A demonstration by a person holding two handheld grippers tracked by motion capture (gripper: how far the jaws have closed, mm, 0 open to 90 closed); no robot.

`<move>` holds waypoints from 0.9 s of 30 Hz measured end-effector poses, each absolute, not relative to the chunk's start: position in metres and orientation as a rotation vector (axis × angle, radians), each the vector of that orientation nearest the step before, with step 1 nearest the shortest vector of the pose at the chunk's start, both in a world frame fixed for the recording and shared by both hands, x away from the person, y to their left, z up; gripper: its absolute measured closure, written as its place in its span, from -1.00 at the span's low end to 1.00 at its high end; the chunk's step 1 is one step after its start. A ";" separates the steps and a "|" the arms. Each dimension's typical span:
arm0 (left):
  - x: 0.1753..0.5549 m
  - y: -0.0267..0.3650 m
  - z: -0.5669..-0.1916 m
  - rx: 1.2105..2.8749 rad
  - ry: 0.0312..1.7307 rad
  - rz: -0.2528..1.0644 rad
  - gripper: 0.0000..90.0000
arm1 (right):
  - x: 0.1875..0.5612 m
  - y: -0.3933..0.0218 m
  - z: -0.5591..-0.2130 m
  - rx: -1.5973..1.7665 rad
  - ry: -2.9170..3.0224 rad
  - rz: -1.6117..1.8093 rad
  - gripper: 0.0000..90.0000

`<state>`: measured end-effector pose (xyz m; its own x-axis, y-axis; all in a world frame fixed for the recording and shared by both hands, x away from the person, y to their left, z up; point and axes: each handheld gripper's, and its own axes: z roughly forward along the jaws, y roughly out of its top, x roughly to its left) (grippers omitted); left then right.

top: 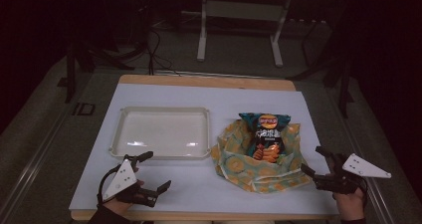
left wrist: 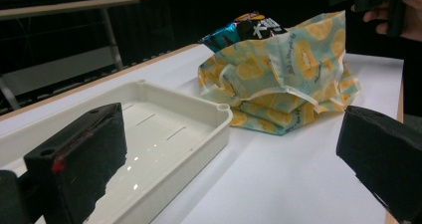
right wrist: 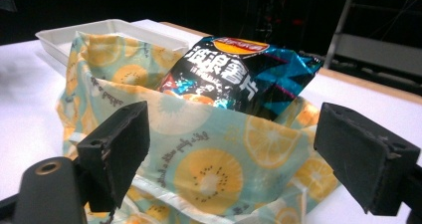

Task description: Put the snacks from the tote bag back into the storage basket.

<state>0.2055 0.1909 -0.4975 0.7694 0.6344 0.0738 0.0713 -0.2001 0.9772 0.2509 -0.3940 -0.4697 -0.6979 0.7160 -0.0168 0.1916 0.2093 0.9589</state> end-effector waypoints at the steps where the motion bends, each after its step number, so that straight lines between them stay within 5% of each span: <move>1: 0.205 0.190 -0.498 1.715 0.556 0.560 -1.00 | 0.251 -0.394 -0.470 0.840 2.027 1.503 -0.69; 27: 0.189 0.178 -0.493 1.731 0.547 0.550 -1.00 | 0.253 -0.370 -0.440 0.769 2.107 1.478 -0.76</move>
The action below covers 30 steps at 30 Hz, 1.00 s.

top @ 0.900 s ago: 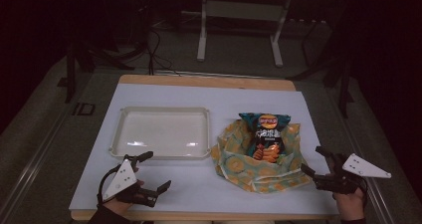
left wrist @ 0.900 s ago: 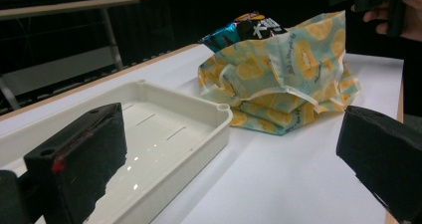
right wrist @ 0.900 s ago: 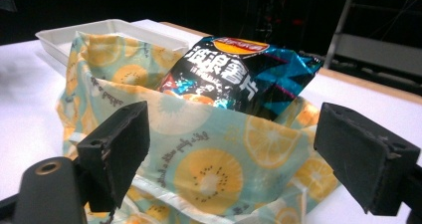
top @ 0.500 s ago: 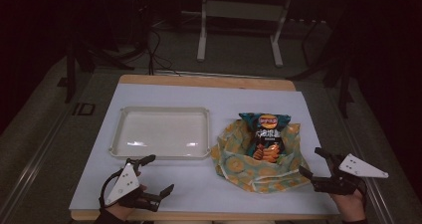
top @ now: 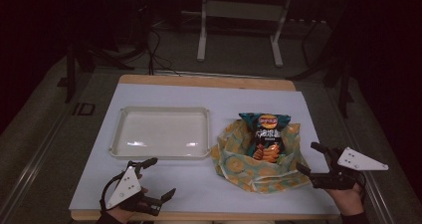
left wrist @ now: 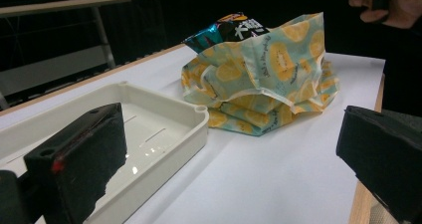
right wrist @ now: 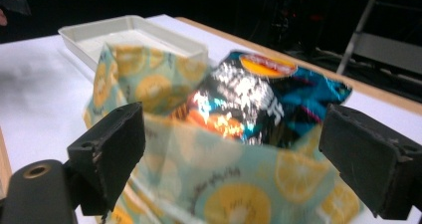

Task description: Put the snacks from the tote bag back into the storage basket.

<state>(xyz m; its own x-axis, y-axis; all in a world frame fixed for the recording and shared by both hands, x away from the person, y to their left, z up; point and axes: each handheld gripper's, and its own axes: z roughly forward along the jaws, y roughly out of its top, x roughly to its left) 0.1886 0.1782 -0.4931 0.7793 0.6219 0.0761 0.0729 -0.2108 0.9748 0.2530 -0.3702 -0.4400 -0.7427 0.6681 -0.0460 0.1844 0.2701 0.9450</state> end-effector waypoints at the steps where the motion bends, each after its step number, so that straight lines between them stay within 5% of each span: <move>1: 0.189 0.178 -0.493 1.732 0.549 0.551 -1.00 | 0.255 -0.368 -0.437 0.750 2.104 1.477 -0.76; 18: 0.191 0.179 -0.495 1.740 0.547 0.555 -1.00 | 0.304 -0.352 -0.400 0.677 2.101 1.490 -0.70; 30: 0.192 0.179 -0.495 1.747 0.543 0.556 -1.00 | 0.347 -0.349 -0.399 0.698 2.153 1.460 -0.38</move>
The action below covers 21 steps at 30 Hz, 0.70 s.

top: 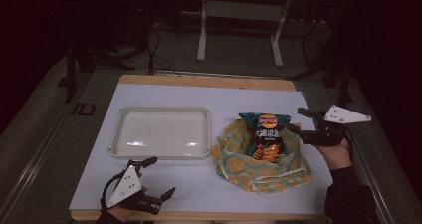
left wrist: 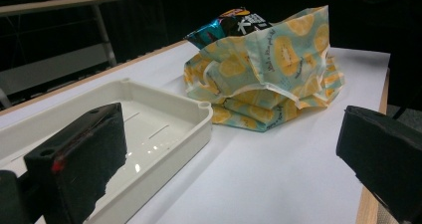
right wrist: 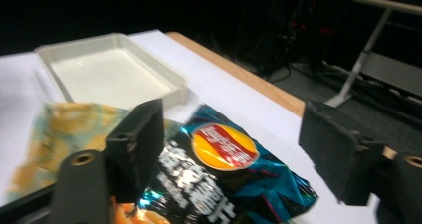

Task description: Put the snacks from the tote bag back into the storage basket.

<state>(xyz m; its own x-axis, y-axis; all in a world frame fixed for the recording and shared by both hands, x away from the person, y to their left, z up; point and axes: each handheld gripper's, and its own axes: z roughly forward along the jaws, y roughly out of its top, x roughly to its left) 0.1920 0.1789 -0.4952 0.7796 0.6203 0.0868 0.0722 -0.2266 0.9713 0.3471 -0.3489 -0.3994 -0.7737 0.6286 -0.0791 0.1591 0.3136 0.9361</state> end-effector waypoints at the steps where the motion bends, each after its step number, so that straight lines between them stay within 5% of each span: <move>1: 0.192 0.179 -0.495 1.748 0.542 0.557 -1.00 | 0.350 -0.349 -0.401 0.702 2.156 1.451 -0.35; 21: 0.194 0.177 -0.498 1.770 0.537 0.549 -1.00 | 0.404 -0.361 -0.441 0.843 2.252 1.373 -0.25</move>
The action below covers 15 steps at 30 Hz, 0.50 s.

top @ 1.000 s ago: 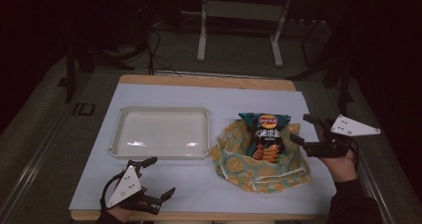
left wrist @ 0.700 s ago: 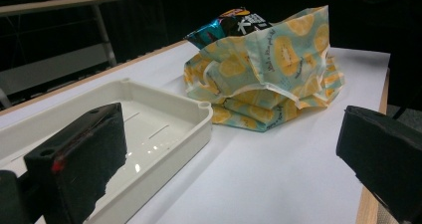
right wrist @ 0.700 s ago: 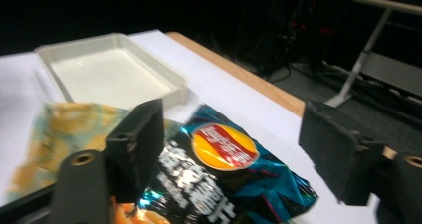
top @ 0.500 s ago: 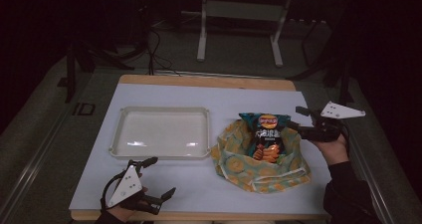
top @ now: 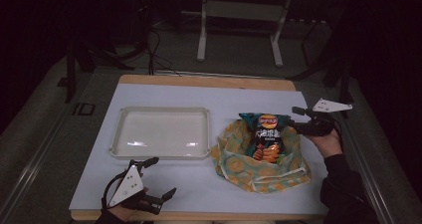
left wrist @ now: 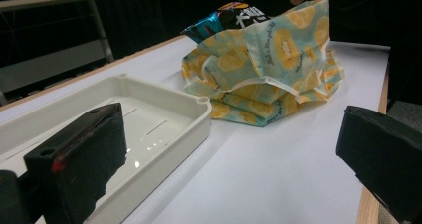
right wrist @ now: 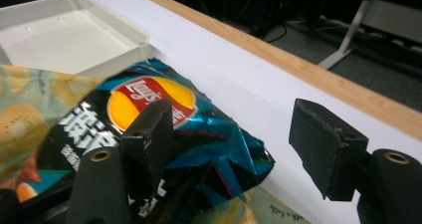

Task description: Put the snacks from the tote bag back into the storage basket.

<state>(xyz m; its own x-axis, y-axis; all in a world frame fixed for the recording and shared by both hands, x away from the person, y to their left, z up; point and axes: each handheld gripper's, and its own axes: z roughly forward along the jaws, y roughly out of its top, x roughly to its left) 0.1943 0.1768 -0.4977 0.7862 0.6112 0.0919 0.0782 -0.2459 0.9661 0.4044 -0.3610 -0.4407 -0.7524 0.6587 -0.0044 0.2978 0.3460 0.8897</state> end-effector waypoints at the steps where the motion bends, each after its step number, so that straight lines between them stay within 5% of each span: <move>1: 0.194 0.177 -0.498 1.769 0.537 0.548 -1.00 | 0.406 -0.362 -0.443 0.855 2.256 1.372 -0.25; 15: 0.195 0.176 -0.499 1.783 0.542 0.544 -1.00 | 0.428 -0.368 -0.471 0.934 2.332 1.338 -0.20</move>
<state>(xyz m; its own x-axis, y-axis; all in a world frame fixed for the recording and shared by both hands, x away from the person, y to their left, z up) 0.1954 0.1761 -0.4991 0.7868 0.6104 0.0907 0.0878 -0.2562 0.9626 0.4283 -0.3680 -0.4711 -0.7460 0.6630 0.0631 0.3891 0.3570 0.8492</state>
